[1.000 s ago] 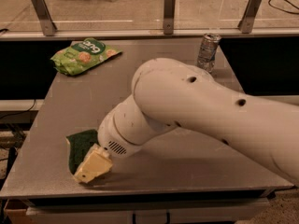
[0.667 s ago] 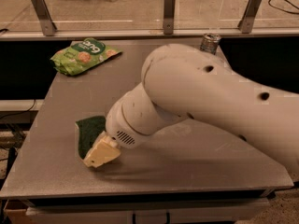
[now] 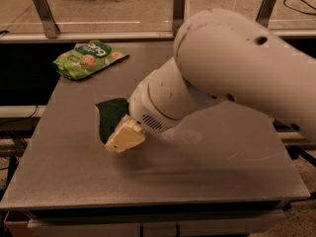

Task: Move sponge near green rice chip bag

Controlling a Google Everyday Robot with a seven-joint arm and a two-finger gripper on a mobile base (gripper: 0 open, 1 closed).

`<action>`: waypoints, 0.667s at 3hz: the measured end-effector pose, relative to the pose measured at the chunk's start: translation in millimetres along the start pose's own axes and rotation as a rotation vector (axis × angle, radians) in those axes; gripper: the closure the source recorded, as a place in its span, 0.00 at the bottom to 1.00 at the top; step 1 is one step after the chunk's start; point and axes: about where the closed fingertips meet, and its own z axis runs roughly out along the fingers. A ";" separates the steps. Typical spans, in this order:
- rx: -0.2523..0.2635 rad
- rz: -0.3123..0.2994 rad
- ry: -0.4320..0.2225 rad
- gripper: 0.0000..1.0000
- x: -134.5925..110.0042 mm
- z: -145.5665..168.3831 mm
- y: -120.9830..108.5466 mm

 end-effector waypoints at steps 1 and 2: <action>0.027 -0.001 -0.014 1.00 -0.3 4.6 -14.9; 0.062 0.000 -0.029 1.00 -1.2 17.3 -50.9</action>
Offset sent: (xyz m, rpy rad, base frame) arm 0.1099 -0.0105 -0.0178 0.0261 -0.0875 -0.0634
